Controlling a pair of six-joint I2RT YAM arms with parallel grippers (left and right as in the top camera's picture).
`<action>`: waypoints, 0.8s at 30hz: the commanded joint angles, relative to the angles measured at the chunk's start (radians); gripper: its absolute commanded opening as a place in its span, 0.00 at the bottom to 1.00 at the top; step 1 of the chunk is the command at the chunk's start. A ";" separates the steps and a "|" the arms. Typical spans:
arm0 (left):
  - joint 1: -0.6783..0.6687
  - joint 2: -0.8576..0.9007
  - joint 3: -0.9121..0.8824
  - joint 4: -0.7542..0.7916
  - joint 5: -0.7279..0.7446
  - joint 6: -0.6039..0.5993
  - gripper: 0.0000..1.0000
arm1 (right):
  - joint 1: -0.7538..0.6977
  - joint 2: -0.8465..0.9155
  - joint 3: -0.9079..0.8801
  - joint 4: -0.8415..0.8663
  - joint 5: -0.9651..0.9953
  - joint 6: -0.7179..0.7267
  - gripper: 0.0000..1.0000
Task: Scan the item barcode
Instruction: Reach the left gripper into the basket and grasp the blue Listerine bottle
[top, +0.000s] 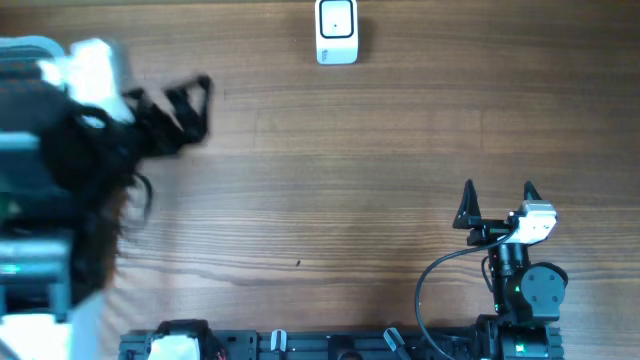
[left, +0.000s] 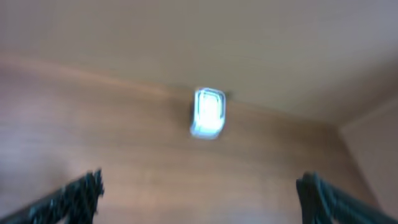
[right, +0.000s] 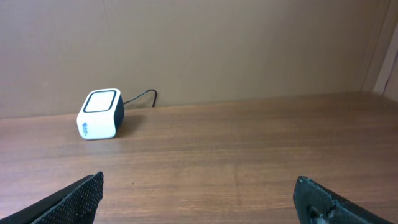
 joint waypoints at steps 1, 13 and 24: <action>0.138 0.219 0.506 -0.220 -0.147 -0.002 1.00 | 0.007 -0.006 -0.001 0.004 -0.008 -0.018 1.00; 0.610 0.705 0.781 -0.527 -0.352 -0.325 1.00 | 0.007 -0.006 -0.001 0.004 -0.008 -0.018 1.00; 0.648 1.019 0.781 -0.498 -0.417 -0.329 1.00 | 0.007 -0.006 -0.001 0.004 -0.008 -0.017 1.00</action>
